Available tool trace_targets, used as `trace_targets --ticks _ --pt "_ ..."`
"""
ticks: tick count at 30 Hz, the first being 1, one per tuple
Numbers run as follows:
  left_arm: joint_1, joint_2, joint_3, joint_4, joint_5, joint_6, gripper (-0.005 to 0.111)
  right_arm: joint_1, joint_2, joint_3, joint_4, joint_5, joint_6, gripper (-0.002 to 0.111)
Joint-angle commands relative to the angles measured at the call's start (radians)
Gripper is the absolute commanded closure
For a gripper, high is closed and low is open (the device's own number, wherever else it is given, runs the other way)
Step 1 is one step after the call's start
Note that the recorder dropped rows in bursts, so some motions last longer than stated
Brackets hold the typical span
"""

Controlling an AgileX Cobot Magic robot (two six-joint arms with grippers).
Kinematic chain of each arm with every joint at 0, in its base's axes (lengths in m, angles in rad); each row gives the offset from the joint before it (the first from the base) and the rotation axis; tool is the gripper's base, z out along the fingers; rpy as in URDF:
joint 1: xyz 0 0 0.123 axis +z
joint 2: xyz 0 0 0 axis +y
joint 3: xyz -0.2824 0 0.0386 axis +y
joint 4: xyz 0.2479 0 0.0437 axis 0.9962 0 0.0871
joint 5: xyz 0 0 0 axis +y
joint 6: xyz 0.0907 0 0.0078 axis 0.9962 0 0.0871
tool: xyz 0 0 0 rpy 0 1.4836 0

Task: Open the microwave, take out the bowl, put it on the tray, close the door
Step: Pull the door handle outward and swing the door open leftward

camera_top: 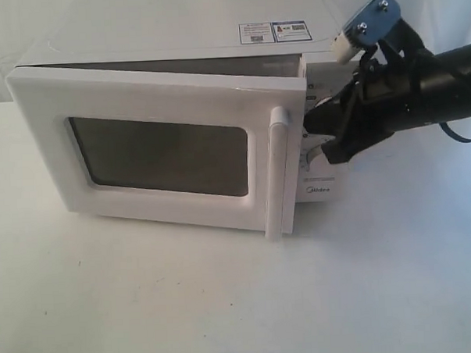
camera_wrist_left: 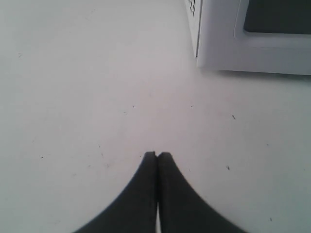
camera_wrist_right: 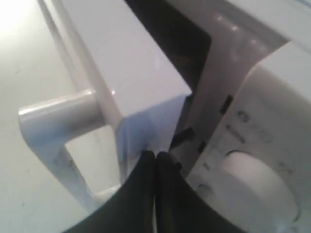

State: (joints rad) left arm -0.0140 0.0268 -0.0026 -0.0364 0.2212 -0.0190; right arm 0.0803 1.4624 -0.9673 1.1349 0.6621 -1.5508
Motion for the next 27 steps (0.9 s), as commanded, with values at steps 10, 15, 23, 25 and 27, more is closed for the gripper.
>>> trace_targets --ticks 10,15,23,25,27 --pt "0.003 -0.006 0.003 -0.008 0.004 -0.003 0.107 0.019 -0.089 -0.001 -0.329 -0.082 0.393 0.108" --pt "0.003 -0.006 0.003 -0.008 0.004 -0.003 0.107 0.066 -0.076 -0.001 -0.228 0.047 0.279 0.108" --pt "0.003 -0.006 0.003 -0.008 0.004 -0.003 0.107 0.166 -0.076 -0.001 -0.184 0.217 0.217 0.108" --pt "0.003 -0.006 0.003 -0.008 0.004 -0.003 0.107 0.19 -0.076 -0.001 -0.184 0.267 0.202 0.108" --pt "0.003 -0.006 0.003 -0.008 0.004 -0.003 0.107 0.214 -0.076 -0.001 -0.18 0.322 0.162 0.108"
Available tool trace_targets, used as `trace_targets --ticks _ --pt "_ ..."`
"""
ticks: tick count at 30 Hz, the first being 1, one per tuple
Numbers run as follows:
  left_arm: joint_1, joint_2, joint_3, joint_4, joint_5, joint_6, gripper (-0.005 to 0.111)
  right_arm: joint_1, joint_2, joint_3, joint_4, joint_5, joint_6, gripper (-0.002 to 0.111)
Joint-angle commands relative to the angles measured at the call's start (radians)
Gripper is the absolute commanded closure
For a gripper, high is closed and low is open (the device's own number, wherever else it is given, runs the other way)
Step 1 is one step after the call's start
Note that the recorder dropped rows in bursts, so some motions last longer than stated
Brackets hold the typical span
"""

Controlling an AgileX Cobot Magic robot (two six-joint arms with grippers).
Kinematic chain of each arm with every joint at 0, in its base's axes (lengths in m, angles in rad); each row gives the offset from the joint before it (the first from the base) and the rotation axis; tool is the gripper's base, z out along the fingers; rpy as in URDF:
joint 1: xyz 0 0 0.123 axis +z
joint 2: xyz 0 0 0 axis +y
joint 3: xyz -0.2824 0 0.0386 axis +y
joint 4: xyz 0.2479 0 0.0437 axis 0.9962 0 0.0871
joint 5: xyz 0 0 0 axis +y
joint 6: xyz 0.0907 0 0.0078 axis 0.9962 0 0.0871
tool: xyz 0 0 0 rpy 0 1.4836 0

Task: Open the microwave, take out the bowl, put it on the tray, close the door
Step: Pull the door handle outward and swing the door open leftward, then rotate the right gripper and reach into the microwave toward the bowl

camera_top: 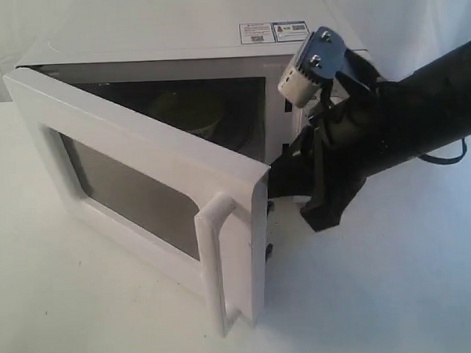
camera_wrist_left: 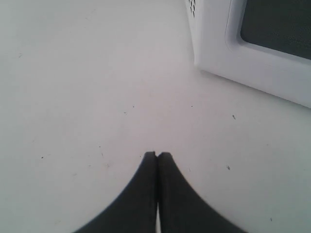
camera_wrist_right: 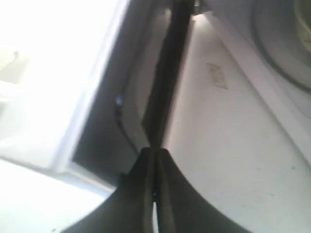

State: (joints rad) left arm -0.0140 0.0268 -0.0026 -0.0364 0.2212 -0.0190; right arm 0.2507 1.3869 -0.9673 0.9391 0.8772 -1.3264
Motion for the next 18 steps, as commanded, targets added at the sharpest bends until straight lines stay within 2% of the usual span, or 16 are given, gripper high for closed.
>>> trace_targets --ticks 1,4,18 --pt "0.003 -0.006 0.003 -0.008 0.004 -0.003 0.107 0.059 -0.001 -0.001 0.023 0.135 -0.089 0.108" --pt "0.003 -0.006 0.003 -0.008 0.004 -0.003 0.107 0.075 -0.001 -0.001 0.053 0.164 -0.164 0.108" --pt "0.003 -0.006 0.003 -0.008 0.004 -0.003 0.107 0.079 -0.001 -0.001 0.085 0.156 -0.168 0.108"
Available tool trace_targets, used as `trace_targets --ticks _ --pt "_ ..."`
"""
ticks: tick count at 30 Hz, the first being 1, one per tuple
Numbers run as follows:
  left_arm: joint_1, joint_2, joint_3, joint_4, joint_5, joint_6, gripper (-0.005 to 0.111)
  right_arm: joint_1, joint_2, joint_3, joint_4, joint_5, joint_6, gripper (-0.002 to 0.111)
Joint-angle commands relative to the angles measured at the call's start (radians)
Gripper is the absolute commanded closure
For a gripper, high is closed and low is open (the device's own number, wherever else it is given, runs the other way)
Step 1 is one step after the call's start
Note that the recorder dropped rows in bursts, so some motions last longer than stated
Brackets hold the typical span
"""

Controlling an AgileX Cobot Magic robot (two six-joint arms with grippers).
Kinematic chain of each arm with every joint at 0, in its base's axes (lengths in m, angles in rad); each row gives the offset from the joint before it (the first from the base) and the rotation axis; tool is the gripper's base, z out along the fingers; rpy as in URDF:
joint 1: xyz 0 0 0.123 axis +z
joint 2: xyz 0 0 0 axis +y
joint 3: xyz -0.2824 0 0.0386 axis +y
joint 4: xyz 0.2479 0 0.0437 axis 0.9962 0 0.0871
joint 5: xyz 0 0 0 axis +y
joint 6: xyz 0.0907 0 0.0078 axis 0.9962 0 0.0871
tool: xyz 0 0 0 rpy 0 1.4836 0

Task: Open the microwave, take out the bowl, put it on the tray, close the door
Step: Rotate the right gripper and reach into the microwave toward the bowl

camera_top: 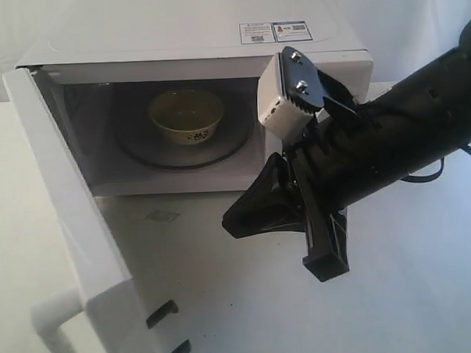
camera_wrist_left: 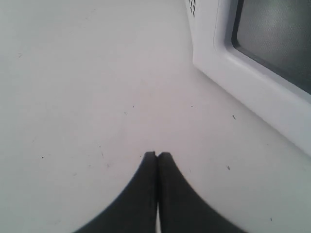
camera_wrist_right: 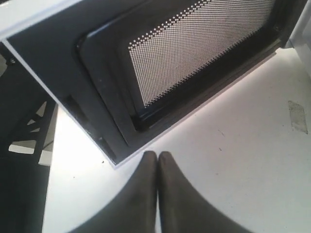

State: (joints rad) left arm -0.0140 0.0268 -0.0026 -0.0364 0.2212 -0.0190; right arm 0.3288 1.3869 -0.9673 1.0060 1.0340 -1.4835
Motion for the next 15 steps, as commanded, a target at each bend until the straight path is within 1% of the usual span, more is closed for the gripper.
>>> trace_targets --ticks 1,3,6,9,13,15 --pt "0.003 -0.006 0.003 -0.008 0.004 -0.003 0.107 0.001 -0.001 -0.001 0.022 -0.001 -0.011 0.108" --pt "0.003 -0.006 0.003 -0.008 0.004 -0.003 0.107 0.001 -0.001 -0.001 0.025 -0.001 -0.011 0.108" --pt "0.003 -0.006 0.003 -0.008 0.004 -0.003 0.107 0.004 -0.001 -0.001 0.091 0.042 -0.016 0.108" --pt "0.003 -0.006 0.003 -0.008 0.004 -0.003 0.107 0.056 -0.001 -0.001 0.094 0.045 -0.044 0.108" --pt "0.003 -0.006 0.003 -0.008 0.004 -0.003 0.107 0.133 0.0 -0.001 0.062 -0.049 -0.064 0.108" --pt "0.003 -0.006 0.003 -0.008 0.004 -0.003 0.107 0.165 0.002 -0.001 0.021 -0.15 -0.066 0.108"
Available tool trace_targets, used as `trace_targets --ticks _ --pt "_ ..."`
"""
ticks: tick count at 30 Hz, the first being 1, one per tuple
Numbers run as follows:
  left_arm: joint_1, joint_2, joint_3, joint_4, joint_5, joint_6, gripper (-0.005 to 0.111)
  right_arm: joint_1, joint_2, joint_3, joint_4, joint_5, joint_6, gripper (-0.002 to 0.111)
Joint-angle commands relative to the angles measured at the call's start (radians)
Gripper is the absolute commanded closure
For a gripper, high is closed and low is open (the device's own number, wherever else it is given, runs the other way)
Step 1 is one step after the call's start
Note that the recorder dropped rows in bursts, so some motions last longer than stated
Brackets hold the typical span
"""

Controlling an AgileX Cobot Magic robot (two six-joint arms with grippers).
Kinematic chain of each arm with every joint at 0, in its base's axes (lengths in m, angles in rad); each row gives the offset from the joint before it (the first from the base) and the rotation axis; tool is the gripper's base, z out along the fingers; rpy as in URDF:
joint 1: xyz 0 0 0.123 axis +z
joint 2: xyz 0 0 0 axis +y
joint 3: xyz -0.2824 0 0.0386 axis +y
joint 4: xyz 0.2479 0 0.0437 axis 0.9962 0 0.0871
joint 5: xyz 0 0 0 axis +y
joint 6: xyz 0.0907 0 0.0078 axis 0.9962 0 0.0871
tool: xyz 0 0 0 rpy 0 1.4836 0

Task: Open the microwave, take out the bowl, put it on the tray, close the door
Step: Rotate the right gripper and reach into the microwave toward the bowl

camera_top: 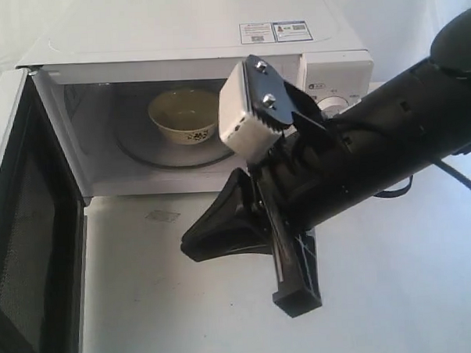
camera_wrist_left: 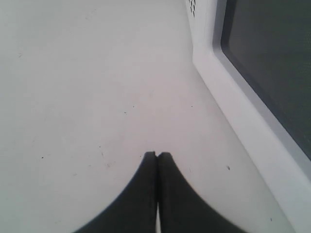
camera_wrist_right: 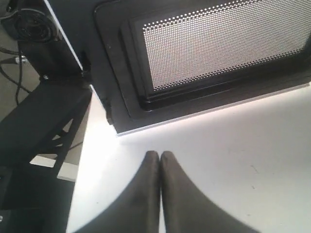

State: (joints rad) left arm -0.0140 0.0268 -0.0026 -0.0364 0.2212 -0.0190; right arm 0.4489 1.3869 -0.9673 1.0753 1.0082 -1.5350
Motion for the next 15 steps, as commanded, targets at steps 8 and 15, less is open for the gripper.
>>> trace_targets --ticks 8,15 --pt "0.003 -0.006 0.003 -0.008 0.004 -0.003 0.107 0.182 0.036 -0.001 -0.187 -0.481 -0.103 0.108" --pt "0.003 -0.006 0.003 -0.008 0.004 -0.003 0.107 0.32 0.267 -0.004 -0.284 -0.978 -0.17 0.108"
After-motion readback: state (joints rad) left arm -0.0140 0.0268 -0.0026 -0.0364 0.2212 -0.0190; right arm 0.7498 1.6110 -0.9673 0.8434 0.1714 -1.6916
